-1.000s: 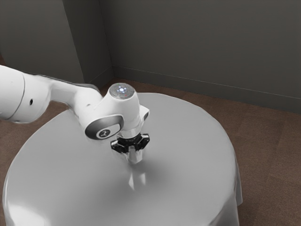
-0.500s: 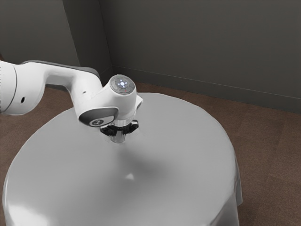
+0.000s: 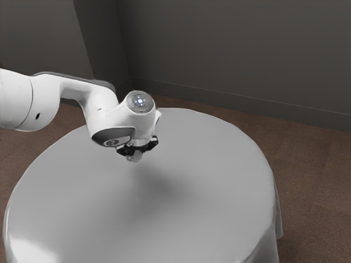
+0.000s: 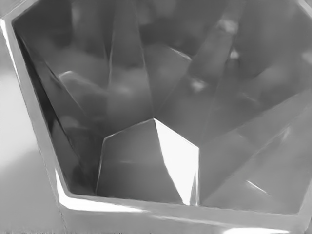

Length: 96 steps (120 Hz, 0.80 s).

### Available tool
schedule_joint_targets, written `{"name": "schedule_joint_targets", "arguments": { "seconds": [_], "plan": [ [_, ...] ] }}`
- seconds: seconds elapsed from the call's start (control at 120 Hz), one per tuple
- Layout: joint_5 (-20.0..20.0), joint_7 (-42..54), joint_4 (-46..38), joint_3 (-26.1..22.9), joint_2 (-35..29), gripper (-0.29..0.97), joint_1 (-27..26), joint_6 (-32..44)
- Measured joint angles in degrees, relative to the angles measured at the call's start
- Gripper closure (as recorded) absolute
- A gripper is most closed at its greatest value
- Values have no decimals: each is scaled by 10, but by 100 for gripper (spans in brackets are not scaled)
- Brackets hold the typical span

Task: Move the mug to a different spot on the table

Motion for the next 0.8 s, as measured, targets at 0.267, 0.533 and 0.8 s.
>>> {"name": "schedule_joint_targets", "arguments": {
  "seconds": [0.267,0.533,0.8],
  "plan": [
    [-23,-34,-5,0,42,60,10,18],
    [-34,-55,-5,0,60,55,14,25],
    [-37,-68,-5,1,68,28,15,28]
  ]
}}
